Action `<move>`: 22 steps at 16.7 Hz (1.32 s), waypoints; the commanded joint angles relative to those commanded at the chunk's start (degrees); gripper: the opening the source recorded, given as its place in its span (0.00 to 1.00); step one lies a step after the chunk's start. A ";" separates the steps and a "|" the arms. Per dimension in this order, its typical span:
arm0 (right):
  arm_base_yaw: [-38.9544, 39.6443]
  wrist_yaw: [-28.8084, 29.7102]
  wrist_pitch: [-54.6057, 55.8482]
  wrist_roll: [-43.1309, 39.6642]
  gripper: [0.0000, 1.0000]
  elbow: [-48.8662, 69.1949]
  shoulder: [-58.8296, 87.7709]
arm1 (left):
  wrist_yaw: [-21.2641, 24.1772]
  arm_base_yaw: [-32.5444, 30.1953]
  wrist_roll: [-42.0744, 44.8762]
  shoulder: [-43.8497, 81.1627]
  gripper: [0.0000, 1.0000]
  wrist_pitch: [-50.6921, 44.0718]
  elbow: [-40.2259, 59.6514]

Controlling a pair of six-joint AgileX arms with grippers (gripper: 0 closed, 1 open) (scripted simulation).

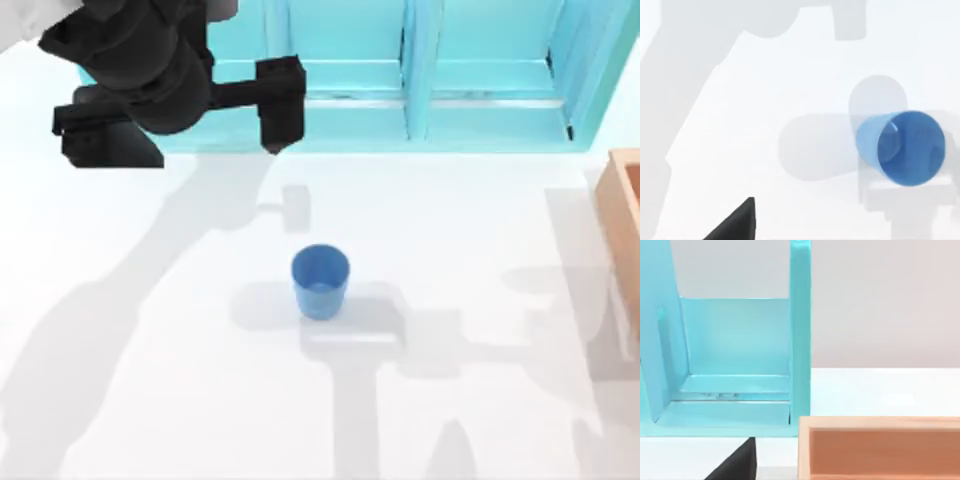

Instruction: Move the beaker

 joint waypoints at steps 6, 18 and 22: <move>0.00 0.00 0.00 0.00 1.00 0.00 0.00 | 0.03 -8.62 -8.16 26.31 1.00 -17.10 26.87; 0.00 0.00 0.00 0.00 1.00 0.00 0.00 | -0.23 -12.04 -11.55 37.28 1.00 -23.60 38.53; 0.00 0.00 0.00 0.00 1.00 0.00 0.00 | -0.26 -12.09 -11.39 37.38 1.00 -17.12 32.07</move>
